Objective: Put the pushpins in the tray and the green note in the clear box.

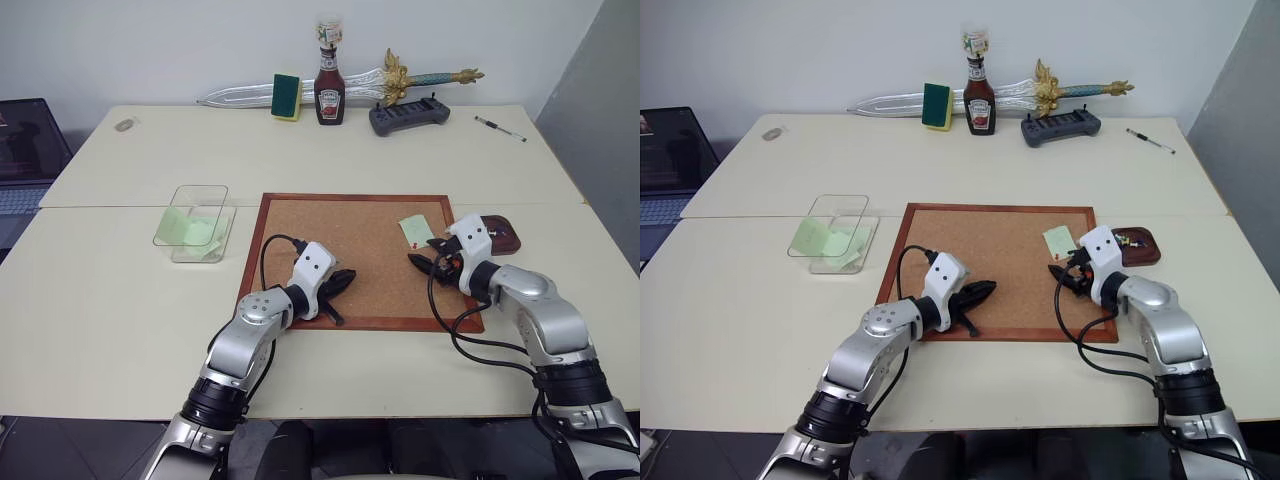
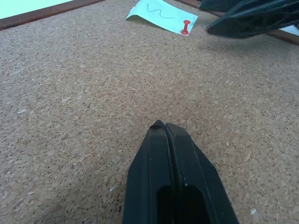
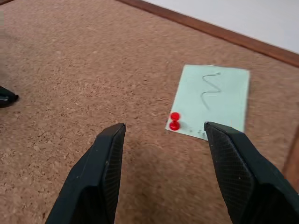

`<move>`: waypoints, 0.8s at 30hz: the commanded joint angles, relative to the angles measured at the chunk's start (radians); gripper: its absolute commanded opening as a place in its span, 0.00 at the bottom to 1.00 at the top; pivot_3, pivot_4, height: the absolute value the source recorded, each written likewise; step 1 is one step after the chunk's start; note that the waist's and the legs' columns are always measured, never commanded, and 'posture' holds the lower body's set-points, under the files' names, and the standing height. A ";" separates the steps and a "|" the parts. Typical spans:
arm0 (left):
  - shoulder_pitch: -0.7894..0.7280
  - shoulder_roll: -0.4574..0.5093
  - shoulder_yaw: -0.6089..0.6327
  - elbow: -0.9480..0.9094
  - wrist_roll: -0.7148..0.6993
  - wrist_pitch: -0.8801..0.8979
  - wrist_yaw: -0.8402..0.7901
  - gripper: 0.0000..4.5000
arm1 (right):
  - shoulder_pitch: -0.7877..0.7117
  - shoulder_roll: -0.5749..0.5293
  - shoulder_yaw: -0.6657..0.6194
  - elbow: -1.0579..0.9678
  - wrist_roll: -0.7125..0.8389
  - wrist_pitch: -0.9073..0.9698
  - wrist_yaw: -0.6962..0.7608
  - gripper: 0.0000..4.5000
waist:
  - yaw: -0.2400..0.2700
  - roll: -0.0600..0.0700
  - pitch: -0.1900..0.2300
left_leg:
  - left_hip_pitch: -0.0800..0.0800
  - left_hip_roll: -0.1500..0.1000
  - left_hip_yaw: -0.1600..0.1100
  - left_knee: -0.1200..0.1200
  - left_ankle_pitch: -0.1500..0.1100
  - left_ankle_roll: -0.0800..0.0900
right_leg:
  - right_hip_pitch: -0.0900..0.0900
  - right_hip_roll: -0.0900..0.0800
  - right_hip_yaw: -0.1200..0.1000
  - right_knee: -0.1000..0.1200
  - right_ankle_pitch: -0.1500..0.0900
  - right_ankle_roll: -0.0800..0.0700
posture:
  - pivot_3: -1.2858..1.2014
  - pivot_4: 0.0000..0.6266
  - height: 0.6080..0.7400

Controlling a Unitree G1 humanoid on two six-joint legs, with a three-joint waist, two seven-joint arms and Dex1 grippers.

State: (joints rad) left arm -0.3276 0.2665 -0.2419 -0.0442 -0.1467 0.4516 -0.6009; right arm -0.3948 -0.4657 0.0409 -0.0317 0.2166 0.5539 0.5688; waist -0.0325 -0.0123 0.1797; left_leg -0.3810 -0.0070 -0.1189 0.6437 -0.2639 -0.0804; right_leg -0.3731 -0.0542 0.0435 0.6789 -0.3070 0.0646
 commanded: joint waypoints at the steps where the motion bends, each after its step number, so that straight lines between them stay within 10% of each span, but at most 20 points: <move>1: 0.023 -0.003 -0.036 0.034 0.013 0.031 -0.010 0.00 | -0.039 0.017 0.008 0.021 -0.021 -0.045 -0.007 0.63 | 0.000 0.000 0.000 | 0.000 0.000 0.000 0.000 0.000 0.000 | 0.000 0.000 0.000 0.000 0.000 0.000 | 0.52 0.24 1.00; 7: 0.022 -0.005 -0.036 0.035 0.014 0.030 -0.008 0.00 | -0.066 0.046 0.010 0.089 -0.041 -0.076 -0.016 0.63 | 0.000 0.000 0.000 | 0.000 0.000 -0.001 0.000 0.000 0.000 | 0.000 0.000 0.000 0.000 0.000 0.000 | 0.52 0.24 1.00; 20: 0.026 -0.006 -0.034 0.029 0.013 0.035 -0.004 0.00 | -0.083 0.053 -0.011 0.144 -0.047 -0.101 -0.019 0.04 | 0.000 0.000 0.000 | 0.000 0.000 -0.001 0.000 0.000 0.000 | 0.000 0.000 0.000 0.000 0.000 0.000 | 0.52 0.24 1.00; 24: 0.028 -0.004 -0.034 0.026 0.013 0.036 -0.005 0.00 | -0.083 0.052 -0.015 0.143 -0.046 -0.104 -0.020 0.01 | 0.001 0.000 0.000 | 0.000 0.000 -0.001 0.000 0.000 0.000 | 0.000 0.000 0.000 0.000 0.000 0.000 | 0.52 0.24 1.00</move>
State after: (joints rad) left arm -0.3274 0.2632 -0.2427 -0.0440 -0.1465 0.4518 -0.5998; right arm -0.4632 -0.4061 0.0524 0.1288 0.1674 0.4758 0.5473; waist -0.0320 -0.0122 0.1797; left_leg -0.3810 -0.0070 -0.1196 0.6435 -0.2639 -0.0804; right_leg -0.3730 -0.0542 0.0430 0.6789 -0.3070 0.0646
